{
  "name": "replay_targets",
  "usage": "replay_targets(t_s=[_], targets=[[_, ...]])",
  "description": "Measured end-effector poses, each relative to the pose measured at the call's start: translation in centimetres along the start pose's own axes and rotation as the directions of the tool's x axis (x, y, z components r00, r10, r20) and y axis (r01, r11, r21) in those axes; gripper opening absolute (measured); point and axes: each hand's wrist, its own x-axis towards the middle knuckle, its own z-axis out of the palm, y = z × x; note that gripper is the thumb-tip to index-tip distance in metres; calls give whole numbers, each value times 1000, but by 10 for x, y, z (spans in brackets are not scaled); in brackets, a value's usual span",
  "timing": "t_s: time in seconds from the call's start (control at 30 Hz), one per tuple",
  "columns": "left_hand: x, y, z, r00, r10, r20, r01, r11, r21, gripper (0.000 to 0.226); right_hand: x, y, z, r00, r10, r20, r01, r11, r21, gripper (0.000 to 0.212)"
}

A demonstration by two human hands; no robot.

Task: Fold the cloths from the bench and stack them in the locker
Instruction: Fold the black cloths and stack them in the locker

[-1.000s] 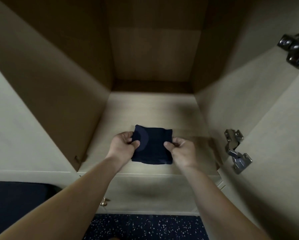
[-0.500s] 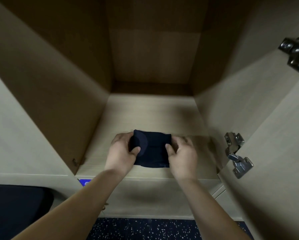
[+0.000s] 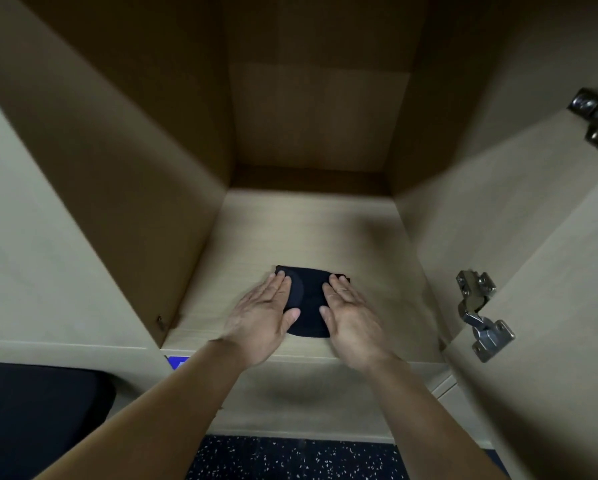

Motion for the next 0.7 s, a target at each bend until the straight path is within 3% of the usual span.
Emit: replay_targets(t_s=[0.1, 0.23, 0.4, 0.57, 0.7], targets=[[-15, 4, -10, 998, -22, -57, 18, 997, -71, 61, 0, -6, -16, 999, 38, 26, -39, 998, 54, 51], [-47, 11, -38, 991, -46, -128, 39, 997, -62, 63, -12, -29, -50, 998, 47, -49, -45, 999, 29, 50], [-110, 16, -84, 982, -119, -150, 122, 992, 17, 70, -47, -71, -85, 999, 5, -54, -6, 1000, -18, 47], [-197, 6, -122, 952, -205, -226, 223, 973, 55, 69, -92, -123, -116, 994, -72, -85, 69, 997, -30, 27], [-283, -8, -136, 899, -333, -284, 359, 932, 43, 66, -136, -177, -124, 986, -147, -76, 149, 989, 21, 38]])
